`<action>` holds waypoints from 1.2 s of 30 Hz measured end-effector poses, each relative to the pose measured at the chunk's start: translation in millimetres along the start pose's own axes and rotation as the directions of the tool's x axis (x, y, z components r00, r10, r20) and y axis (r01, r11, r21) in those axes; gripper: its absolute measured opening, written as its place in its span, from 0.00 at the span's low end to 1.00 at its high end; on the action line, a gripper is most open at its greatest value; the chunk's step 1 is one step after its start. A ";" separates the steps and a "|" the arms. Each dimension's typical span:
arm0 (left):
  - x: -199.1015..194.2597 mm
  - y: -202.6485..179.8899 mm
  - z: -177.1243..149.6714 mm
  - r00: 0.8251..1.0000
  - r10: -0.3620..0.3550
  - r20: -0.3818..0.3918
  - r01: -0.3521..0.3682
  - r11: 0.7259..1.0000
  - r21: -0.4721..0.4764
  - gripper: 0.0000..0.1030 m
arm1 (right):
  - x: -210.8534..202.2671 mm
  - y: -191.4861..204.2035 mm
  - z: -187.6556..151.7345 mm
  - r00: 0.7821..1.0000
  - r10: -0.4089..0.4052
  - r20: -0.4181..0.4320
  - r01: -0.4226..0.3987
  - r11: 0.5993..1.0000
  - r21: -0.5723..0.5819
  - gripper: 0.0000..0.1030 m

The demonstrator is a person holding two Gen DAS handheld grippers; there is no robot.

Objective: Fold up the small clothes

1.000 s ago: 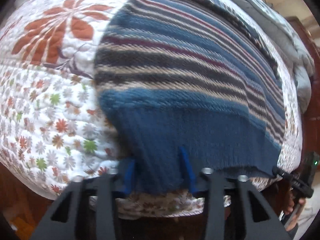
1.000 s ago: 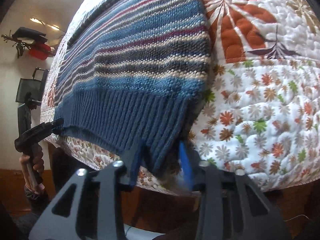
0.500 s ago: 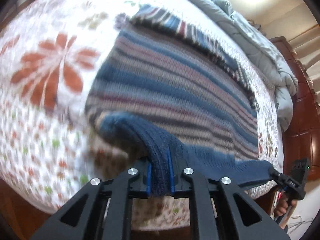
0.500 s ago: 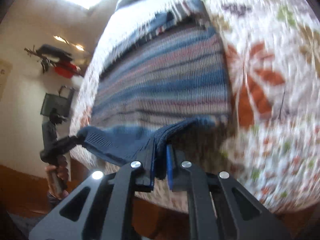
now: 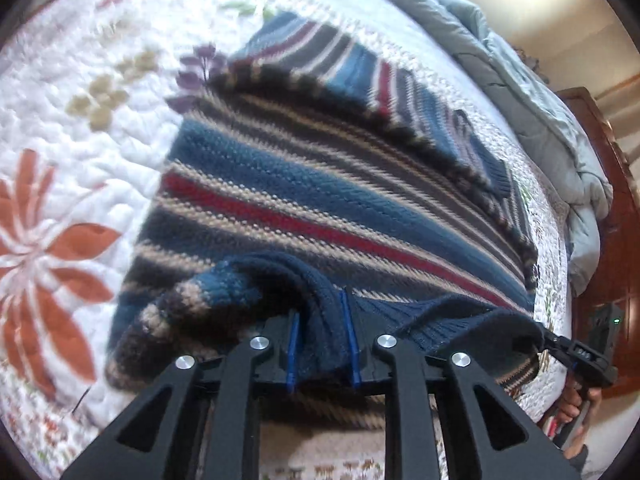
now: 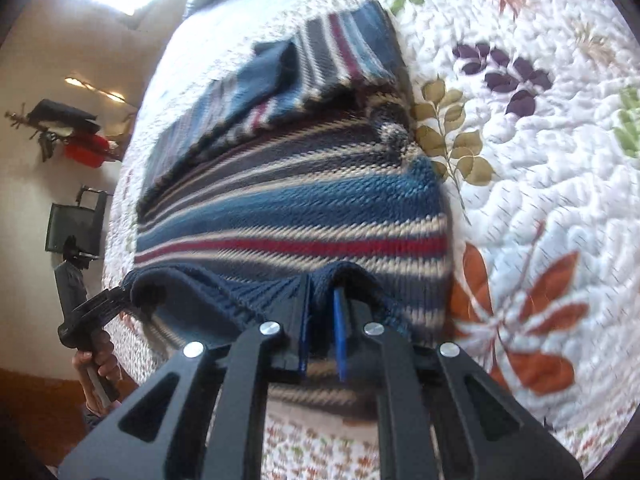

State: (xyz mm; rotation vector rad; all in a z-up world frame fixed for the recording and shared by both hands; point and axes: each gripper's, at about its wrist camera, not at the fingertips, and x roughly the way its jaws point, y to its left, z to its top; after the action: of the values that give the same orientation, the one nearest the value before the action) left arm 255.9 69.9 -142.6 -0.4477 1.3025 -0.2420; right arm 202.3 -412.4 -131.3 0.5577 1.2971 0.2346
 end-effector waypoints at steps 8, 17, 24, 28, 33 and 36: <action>-49.0 22.6 1.0 0.997 -0.025 0.067 0.026 0.999 -0.018 0.57 | -24.6 -12.3 0.3 0.999 0.010 0.037 -0.011 1.000 0.027 0.57; -78.7 -24.0 -9.0 0.968 0.163 0.192 -0.207 0.949 0.238 0.68 | -60.2 38.4 -9.2 0.989 -0.103 0.110 0.127 0.962 -0.243 0.54; -28.3 -44.9 -3.5 0.960 0.245 0.138 -0.280 0.870 0.405 0.70 | -23.5 47.1 3.2 0.994 -0.100 0.047 0.110 0.935 -0.336 0.54; -8.8 -40.9 10.6 0.968 0.232 0.092 -0.248 0.867 0.433 0.70 | -0.8 45.8 13.8 0.995 -0.104 0.002 0.098 0.932 -0.349 0.54; 9.6 -37.2 24.7 0.985 0.170 0.024 -0.163 0.881 0.444 0.70 | 21.3 39.2 20.2 0.995 -0.086 -0.043 0.066 0.933 -0.354 0.54; 17.8 -40.5 26.6 0.990 0.141 0.002 -0.127 0.883 0.452 0.70 | 27.5 39.0 19.3 0.994 -0.097 -0.043 0.073 0.923 -0.379 0.51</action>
State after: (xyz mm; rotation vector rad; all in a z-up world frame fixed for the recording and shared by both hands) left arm 289.2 31.2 -134.7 0.0439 1.2529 -0.4251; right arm 233.7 -371.5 -131.3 0.1659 1.2901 0.4209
